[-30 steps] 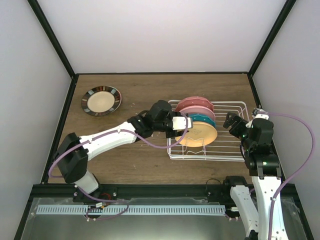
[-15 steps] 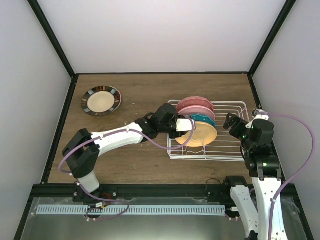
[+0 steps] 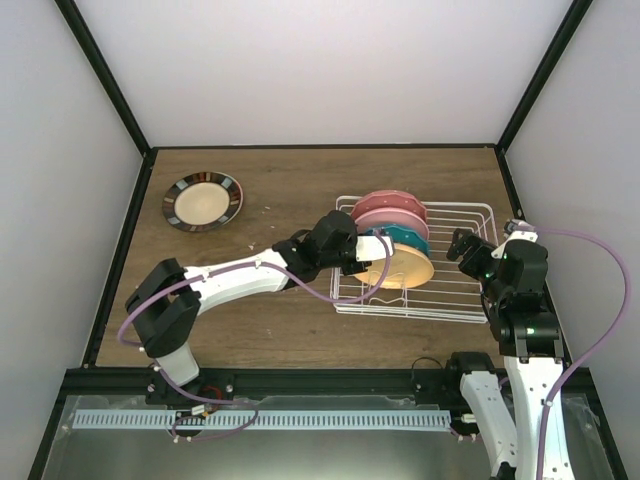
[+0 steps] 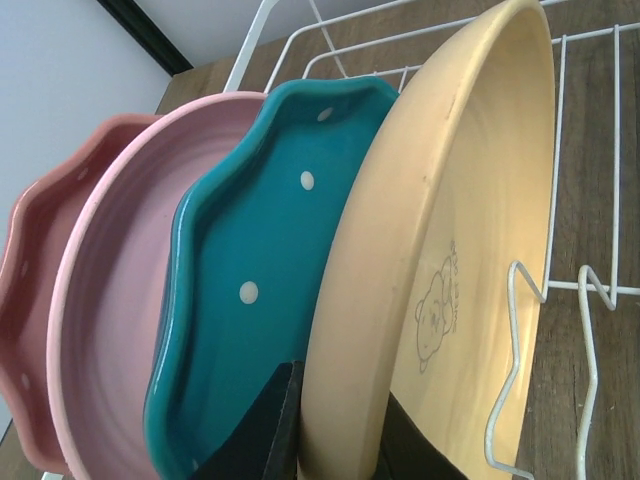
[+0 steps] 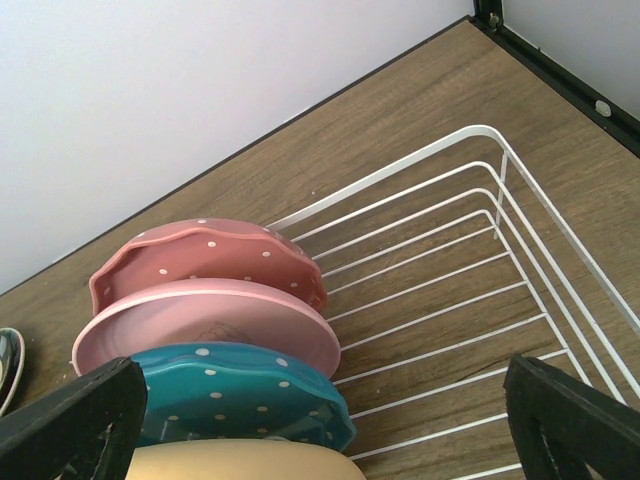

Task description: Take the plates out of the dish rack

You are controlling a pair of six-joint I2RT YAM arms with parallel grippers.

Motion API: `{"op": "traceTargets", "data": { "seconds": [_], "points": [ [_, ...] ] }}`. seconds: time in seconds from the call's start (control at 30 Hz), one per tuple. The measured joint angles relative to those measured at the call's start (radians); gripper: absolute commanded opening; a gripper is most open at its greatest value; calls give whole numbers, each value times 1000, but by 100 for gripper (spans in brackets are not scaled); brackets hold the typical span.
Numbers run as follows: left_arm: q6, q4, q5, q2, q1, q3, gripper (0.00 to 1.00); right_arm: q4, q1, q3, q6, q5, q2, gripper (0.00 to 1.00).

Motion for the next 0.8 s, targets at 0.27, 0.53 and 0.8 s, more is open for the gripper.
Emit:
{"op": "traceTargets", "data": {
  "seconds": [0.27, 0.53, 0.8],
  "points": [
    [10, -27, -35, -28, -5, 10, 4, 0, 0, -1, 0, 0, -10, 100],
    [-10, -63, -41, -113, -5, 66, 4, -1, 0, -14, 1, 0, -19, 100],
    [-107, -79, -15, -256, 39, 85, 4, 3, 0, -24, 6, 0, -19, 100]
  ]
}}
